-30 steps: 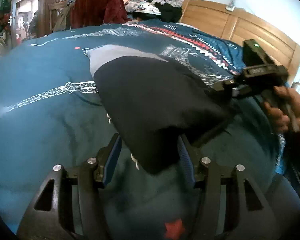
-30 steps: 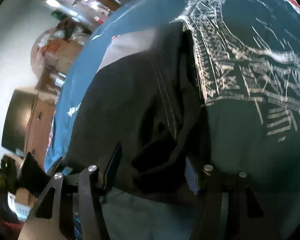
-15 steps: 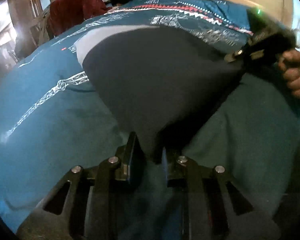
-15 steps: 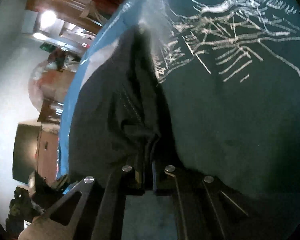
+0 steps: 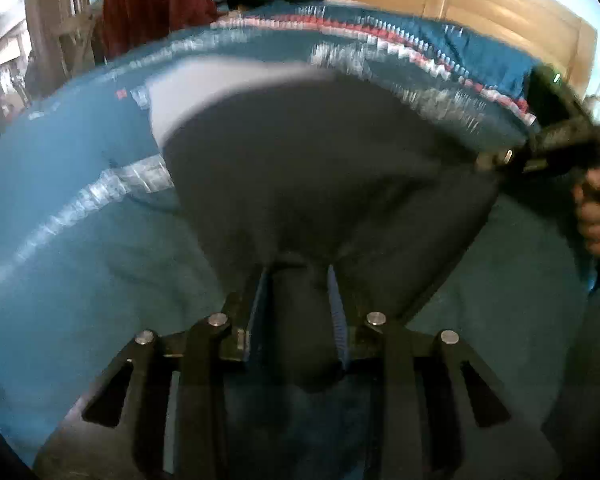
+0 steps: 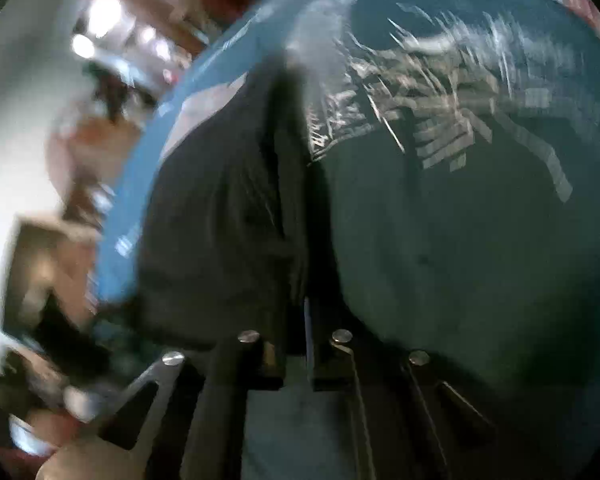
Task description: Fold large clothes
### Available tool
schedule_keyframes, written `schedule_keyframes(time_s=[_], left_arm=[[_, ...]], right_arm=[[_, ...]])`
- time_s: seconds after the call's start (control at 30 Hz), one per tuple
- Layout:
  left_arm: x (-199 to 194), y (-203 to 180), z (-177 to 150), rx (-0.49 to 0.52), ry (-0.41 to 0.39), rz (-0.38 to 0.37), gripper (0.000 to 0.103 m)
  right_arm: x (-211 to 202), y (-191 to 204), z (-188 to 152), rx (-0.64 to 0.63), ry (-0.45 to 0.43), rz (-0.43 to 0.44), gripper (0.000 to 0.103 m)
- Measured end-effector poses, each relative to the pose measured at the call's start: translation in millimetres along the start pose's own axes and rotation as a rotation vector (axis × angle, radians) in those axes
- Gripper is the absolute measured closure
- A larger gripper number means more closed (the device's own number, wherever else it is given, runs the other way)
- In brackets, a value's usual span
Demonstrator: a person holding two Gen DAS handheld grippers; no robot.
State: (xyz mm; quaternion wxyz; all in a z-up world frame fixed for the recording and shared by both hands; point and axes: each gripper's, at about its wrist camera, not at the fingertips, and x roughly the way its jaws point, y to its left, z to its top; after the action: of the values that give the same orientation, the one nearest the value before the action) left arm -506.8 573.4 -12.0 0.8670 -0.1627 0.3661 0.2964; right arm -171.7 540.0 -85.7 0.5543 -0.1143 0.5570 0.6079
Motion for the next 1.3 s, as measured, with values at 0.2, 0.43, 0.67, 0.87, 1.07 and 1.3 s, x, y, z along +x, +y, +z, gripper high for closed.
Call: schedule_keyframes(time_s=[0.2, 0.43, 0.67, 0.87, 1.07, 1.3], left_arm=[[-7, 46, 52, -0.1, -0.223, 0.102, 0.063], [103, 67, 53, -0.064, 0.062, 0.169, 0.062], [90, 101, 118, -0.072, -0.127, 0.163, 0.066], [197, 131, 127, -0.105, 0.157, 0.219, 0.056], [74, 84, 84, -0.097, -0.047, 0.122, 0.059], [40, 9, -21, -0.058, 0.046, 0.076, 0.048]], right_arm=[[-36, 52, 26, -0.187, -0.187, -0.117, 0.062], [75, 57, 63, -0.344, 0.01, -0.221, 0.071], [63, 104, 145, -0.451, -0.111, -0.163, 0.07], [167, 89, 204, -0.402, 0.084, -0.278, 0.073], [68, 113, 144, -0.485, -0.111, -0.227, 0.071], [47, 77, 7, -0.413, -0.085, -0.274, 0.047]])
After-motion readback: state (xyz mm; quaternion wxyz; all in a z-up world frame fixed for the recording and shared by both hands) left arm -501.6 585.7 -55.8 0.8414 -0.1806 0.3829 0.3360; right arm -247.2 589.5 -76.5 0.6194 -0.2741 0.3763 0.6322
